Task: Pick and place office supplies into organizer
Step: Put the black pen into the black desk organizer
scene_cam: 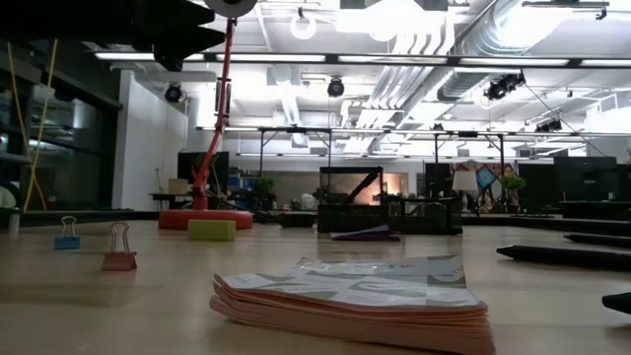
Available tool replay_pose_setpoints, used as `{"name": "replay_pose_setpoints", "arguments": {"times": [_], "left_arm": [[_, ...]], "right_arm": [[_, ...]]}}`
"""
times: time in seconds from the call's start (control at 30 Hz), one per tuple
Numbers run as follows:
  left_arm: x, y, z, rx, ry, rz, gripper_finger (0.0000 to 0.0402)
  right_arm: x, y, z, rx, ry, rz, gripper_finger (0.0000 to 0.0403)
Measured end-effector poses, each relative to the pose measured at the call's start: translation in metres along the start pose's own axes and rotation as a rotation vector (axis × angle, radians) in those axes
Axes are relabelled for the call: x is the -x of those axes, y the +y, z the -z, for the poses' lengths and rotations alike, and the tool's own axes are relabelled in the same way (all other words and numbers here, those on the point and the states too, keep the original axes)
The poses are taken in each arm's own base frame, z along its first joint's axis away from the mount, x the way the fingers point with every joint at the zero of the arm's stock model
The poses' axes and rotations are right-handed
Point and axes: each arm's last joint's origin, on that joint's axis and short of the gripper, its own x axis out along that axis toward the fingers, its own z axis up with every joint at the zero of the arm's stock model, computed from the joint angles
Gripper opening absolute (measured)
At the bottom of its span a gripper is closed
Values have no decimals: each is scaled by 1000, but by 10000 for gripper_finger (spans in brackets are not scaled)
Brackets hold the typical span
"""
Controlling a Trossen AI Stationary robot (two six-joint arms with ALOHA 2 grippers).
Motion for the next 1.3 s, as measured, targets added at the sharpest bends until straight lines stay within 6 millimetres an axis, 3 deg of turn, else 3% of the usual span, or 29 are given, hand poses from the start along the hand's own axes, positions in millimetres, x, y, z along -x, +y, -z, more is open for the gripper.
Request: {"name": "replay_pose_setpoints", "arguments": {"times": [0.5, 0.87, 1.3], "left_arm": [[0, 0, 0, -1, 4, 0, 233], [0, 0, 0, -1, 4, 1, 233], [0, 0, 0, 16, 4, 0, 233]], "right_arm": [[-15, 2, -7, 28, 59, 43, 85], [-16, 3, -7, 31, 71, 38, 12], [-21, 3, -13, 111, -31, 40, 2]]}}
